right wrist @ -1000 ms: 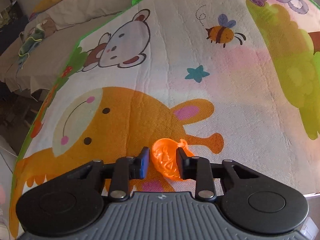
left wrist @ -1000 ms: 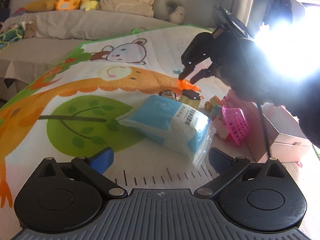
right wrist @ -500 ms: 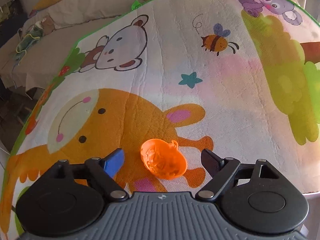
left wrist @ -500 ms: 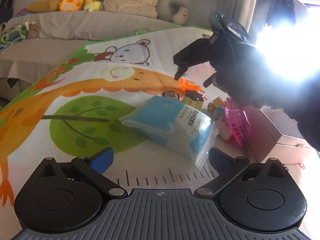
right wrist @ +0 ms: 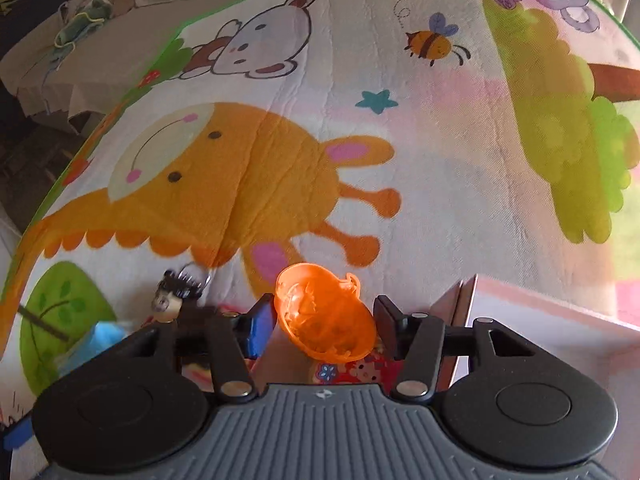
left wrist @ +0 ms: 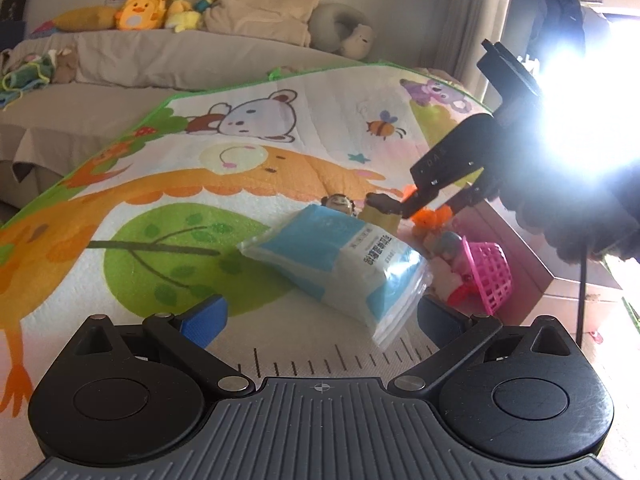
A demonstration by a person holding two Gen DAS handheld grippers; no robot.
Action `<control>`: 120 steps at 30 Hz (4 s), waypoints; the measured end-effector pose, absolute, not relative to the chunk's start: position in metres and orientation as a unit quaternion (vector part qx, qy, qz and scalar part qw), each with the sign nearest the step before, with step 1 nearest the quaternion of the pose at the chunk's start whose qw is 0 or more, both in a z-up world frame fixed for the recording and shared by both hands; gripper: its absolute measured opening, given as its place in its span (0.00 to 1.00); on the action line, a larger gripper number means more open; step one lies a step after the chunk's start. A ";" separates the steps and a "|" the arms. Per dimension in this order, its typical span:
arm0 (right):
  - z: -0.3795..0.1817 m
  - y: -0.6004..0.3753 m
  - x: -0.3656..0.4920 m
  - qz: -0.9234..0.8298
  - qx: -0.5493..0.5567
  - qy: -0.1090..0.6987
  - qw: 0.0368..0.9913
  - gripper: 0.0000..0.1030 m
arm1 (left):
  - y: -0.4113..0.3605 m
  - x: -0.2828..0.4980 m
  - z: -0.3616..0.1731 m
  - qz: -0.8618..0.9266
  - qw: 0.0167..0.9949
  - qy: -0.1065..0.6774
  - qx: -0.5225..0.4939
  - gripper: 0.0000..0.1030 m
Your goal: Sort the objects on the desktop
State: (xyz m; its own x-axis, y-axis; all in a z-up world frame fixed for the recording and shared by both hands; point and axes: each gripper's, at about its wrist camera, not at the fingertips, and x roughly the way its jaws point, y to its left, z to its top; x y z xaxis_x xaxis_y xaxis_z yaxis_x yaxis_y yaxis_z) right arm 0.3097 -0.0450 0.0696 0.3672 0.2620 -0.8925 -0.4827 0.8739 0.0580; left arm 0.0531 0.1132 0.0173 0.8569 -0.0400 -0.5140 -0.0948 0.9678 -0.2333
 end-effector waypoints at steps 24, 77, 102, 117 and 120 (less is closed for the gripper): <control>0.068 -0.235 0.097 0.266 -0.071 0.413 0.868 0.49 | -0.029 0.049 0.030 -0.094 0.958 0.241 0.125 1.00; 0.040 -0.223 0.042 0.230 -0.122 0.323 0.910 0.96 | -0.005 -0.008 0.017 -0.135 0.935 0.312 0.106 0.96; 0.035 -0.219 0.066 0.194 -0.095 0.337 0.916 0.76 | -0.006 0.022 0.001 -0.094 0.930 0.335 0.114 0.99; 0.040 -0.227 0.057 0.210 -0.101 0.350 0.907 0.55 | -0.010 0.040 0.005 -0.127 0.921 0.356 0.095 0.85; 0.044 -0.232 0.049 0.212 -0.106 0.354 0.905 0.55 | -0.010 0.029 0.008 -0.129 0.921 0.355 0.099 0.85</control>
State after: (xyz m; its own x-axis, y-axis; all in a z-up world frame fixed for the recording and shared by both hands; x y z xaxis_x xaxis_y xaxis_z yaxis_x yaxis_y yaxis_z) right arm 0.0490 -0.2318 0.0436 0.6595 0.3090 -0.6853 -0.4595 0.8872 -0.0422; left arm 0.0293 -0.0101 0.0076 0.7145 -0.1679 -0.6792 0.3087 0.9468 0.0907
